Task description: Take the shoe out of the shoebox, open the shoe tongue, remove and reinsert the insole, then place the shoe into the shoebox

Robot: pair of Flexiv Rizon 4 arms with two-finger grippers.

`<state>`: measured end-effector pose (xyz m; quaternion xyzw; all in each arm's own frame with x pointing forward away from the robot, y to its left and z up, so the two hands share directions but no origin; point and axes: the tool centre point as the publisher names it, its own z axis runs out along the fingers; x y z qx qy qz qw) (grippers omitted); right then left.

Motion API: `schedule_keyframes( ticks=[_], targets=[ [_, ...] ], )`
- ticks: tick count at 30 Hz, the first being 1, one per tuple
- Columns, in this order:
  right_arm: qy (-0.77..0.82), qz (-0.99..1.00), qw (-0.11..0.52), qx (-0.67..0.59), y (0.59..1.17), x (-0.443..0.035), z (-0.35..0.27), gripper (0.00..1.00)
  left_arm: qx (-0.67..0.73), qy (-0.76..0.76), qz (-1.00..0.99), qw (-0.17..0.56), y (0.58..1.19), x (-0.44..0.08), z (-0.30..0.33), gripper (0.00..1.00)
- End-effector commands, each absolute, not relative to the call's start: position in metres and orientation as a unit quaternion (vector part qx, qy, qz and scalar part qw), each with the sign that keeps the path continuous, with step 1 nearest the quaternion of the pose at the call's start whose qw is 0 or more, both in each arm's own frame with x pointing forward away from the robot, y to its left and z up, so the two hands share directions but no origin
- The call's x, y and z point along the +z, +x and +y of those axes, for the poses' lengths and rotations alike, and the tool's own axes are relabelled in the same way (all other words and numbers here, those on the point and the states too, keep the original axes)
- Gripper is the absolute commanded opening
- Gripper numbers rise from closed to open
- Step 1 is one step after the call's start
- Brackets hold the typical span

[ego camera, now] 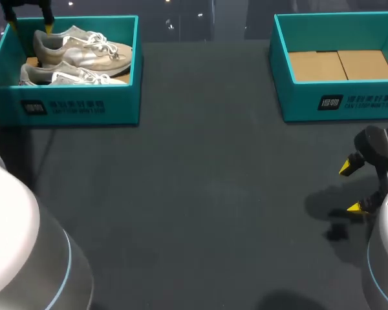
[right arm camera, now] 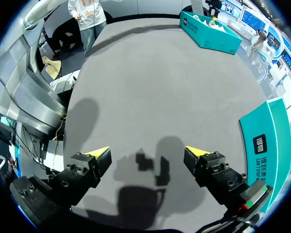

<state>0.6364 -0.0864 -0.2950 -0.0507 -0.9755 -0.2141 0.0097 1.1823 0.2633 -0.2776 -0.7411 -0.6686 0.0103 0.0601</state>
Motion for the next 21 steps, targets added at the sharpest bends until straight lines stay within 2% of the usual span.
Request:
schedule_keyframes(
  ticks=[1, 6, 21],
  targets=[
    [-0.052, -0.976, 0.008, -0.212, 0.635, -0.295, -0.086, 1.00, -0.020, -0.744, -0.667, 0.034, 1.120, -0.254, 0.264, 1.00],
    [-0.052, -0.976, 0.008, -0.212, 0.635, -0.295, -0.086, 1.00, -0.044, -0.727, -0.685, 0.030, 1.093, -0.243, 0.265, 1.00],
    [-0.052, -0.976, 0.008, -0.212, 0.635, -0.295, -0.086, 1.00, -0.067, -0.713, -0.697, 0.018, 1.082, -0.242, 0.269, 1.00]
  ],
)
